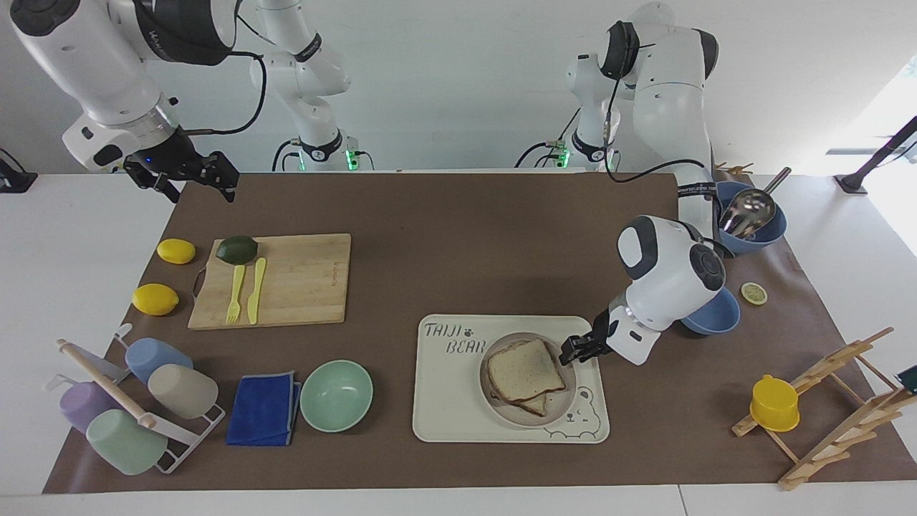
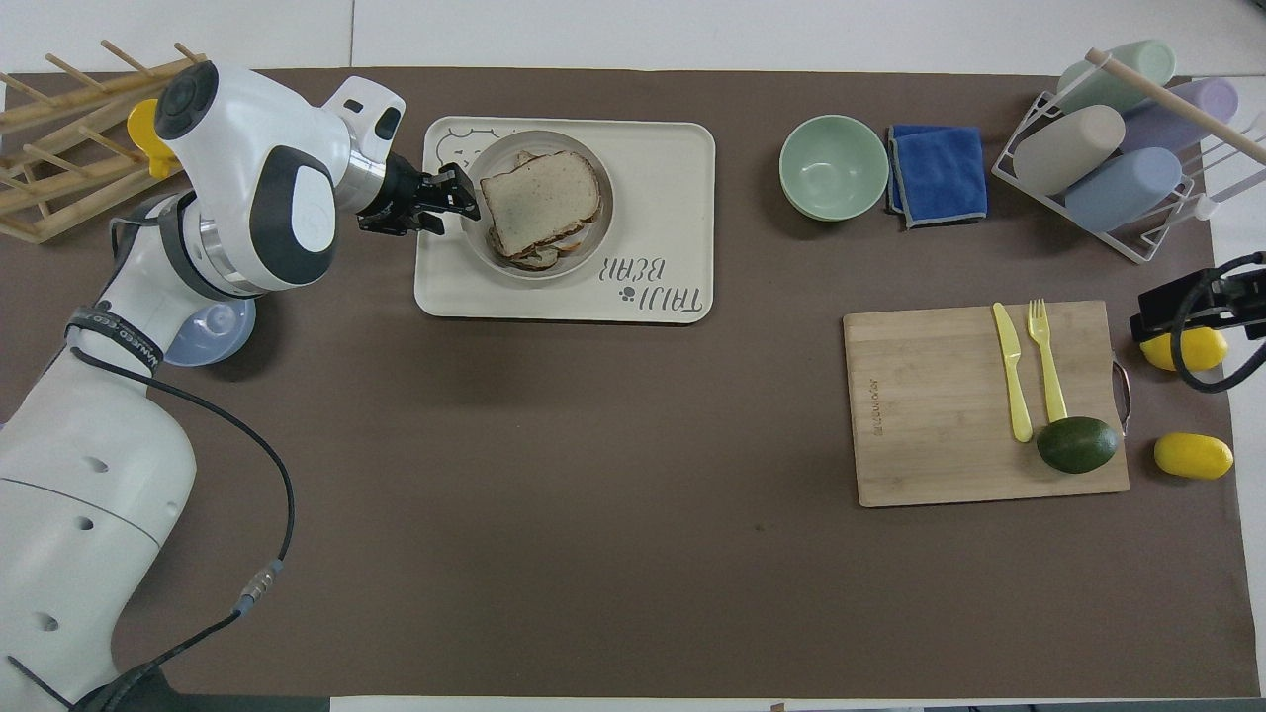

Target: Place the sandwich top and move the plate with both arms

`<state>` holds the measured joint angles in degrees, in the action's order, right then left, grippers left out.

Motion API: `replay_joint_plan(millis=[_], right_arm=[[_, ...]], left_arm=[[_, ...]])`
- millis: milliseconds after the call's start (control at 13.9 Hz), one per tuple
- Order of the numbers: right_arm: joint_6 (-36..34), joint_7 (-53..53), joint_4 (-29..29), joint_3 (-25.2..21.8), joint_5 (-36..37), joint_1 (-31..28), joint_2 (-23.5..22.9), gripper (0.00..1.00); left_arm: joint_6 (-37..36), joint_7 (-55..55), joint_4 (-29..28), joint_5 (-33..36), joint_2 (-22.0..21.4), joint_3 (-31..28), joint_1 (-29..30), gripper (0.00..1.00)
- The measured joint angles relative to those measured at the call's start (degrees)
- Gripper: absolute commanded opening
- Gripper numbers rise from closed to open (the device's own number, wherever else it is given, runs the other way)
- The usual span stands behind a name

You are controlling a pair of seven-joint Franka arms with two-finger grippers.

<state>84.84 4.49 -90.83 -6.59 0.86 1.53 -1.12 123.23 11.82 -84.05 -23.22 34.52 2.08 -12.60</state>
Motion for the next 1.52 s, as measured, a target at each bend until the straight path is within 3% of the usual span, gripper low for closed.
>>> replay_joint_plan(millis=[144, 361, 794, 1227, 1515], right_arm=[[0.0, 0.0, 0.0, 0.0, 0.0, 0.0, 0.0, 1.0], [0.0, 0.0, 0.0, 0.0, 0.0, 0.0, 0.0, 1.0], [0.0, 0.0, 0.0, 0.0, 0.0, 0.0, 0.0, 1.0], [0.0, 0.0, 0.0, 0.0, 0.0, 0.0, 0.0, 1.0], [0.0, 0.0, 0.0, 0.0, 0.0, 0.0, 0.0, 1.0]], left_arm=[[-2.57, -0.02, 0.15, 1.09, -3.25, -1.94, 0.2, 1.0], [-11.35, -0.09, 0.3, 9.31, -10.73, -5.55, 0.38, 1.0], [-26.67, -0.62, -0.73, 16.44, -24.63, -6.34, 2.29, 1.0], [-27.46, -3.6, -13.55, 18.03, -35.34, -6.17, 2.58, 1.0], [-23.15, -4.09, -20.28, 18.07, -38.39, -1.43, 6.19, 1.0]])
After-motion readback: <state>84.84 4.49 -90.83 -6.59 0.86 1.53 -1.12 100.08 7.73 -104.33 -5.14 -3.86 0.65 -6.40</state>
